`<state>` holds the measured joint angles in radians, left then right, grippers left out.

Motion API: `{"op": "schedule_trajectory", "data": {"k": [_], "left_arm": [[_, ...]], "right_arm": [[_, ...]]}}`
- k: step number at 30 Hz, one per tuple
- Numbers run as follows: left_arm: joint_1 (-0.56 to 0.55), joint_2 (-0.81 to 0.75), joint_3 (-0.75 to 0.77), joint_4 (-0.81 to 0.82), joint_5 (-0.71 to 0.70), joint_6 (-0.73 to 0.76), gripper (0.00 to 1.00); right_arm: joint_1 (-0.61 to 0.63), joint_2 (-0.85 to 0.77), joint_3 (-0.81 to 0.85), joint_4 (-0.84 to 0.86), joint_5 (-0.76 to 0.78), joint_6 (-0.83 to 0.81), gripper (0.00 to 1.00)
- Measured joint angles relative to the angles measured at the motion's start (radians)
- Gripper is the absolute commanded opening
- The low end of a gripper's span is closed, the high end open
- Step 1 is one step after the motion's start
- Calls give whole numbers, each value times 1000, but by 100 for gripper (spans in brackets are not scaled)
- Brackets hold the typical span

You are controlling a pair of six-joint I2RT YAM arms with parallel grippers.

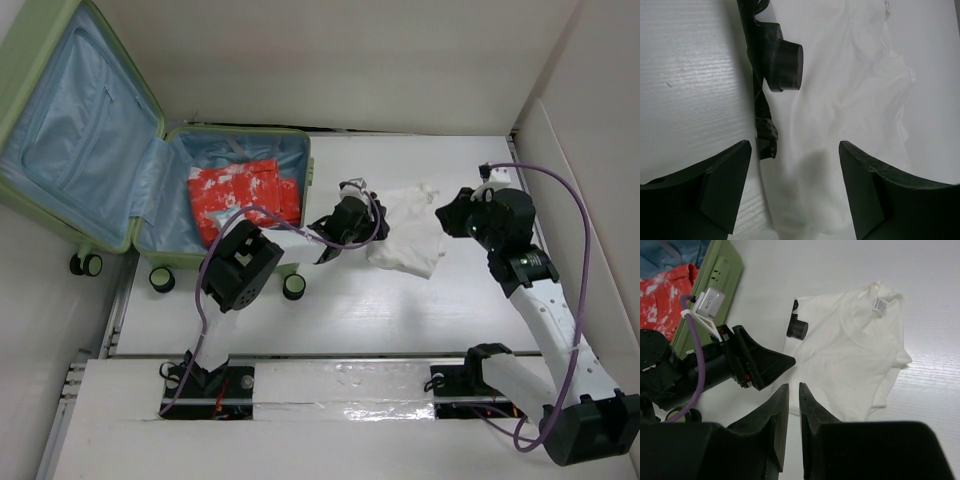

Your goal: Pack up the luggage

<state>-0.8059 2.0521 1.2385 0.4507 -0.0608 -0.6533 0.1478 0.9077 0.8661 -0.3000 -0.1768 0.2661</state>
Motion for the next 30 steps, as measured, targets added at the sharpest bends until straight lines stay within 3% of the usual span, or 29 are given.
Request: {"op": "schedule_trajectory", "data": {"k": [6,10,13,16,17,18,30], "left_arm": [[-6,5,13,-45,-24,-2,68],[-6,85,117,-82,-19,-2,63],[-6,156,208,-80,-9,-9,49],[-6,191,248,-84,-3,-16,28],[-7,200,259,-90,1,-19,8],[-7,209,270,-95,4,-24,0],[12,171,284,-126,61,22,0]], "right_arm": [[24,1,0,9,0,0,20],[25,-6,-1,29,-1,8,20],[31,-16,-1,35,-4,12,20],[38,-32,-1,41,-8,19,20],[39,-42,-1,42,-8,22,21],[42,-52,-1,43,-8,24,21],[44,-147,-1,48,-10,37,21]]}}
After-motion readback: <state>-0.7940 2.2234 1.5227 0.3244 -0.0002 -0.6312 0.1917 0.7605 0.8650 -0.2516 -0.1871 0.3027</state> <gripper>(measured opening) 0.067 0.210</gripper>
